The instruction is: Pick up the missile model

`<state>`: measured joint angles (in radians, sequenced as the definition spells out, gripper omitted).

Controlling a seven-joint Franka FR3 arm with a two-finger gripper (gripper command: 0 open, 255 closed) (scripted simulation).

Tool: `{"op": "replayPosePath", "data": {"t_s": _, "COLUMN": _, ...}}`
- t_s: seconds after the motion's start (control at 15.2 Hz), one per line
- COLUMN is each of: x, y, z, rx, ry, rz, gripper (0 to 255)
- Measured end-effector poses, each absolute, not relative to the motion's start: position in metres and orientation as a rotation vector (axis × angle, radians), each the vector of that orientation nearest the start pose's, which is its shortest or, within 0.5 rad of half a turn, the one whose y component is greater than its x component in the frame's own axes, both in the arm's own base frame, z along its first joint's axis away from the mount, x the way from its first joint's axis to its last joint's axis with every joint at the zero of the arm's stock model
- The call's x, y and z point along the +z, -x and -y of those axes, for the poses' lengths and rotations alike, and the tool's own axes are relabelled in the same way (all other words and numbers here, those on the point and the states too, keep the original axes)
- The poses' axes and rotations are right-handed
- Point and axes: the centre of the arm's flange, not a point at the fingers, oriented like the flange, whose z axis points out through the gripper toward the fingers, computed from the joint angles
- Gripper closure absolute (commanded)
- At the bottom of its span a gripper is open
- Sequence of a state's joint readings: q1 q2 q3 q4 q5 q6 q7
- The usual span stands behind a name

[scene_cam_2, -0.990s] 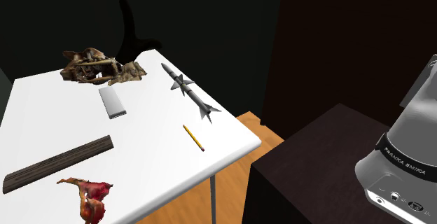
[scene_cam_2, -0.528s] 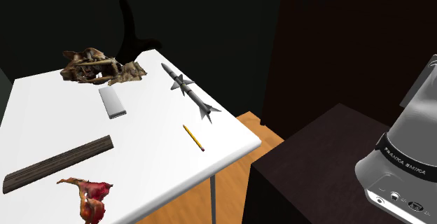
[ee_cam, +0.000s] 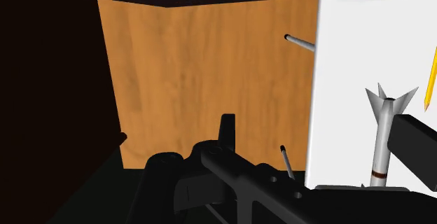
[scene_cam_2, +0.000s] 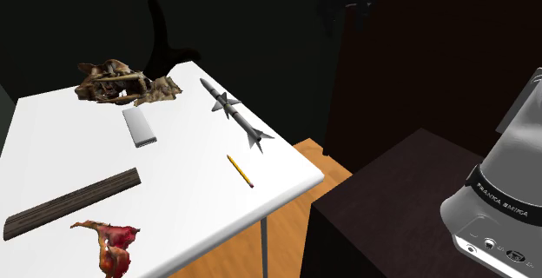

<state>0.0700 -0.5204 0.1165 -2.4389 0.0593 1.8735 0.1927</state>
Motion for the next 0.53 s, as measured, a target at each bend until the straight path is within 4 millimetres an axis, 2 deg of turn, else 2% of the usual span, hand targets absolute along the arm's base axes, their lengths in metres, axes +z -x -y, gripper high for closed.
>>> {"op": "replayPosePath", "data": {"t_s": 0.2, "x": 0.461, "y": -0.407, "z": -0.098, "rx": 0.051, "ry": 3.154, "rz": -0.063, "gripper": 0}}
{"op": "replayPosePath", "data": {"t_s": 0.53, "x": 0.419, "y": -0.438, "z": -0.136, "rx": 0.018, "ry": 3.159, "rz": -0.057, "gripper": 0}}
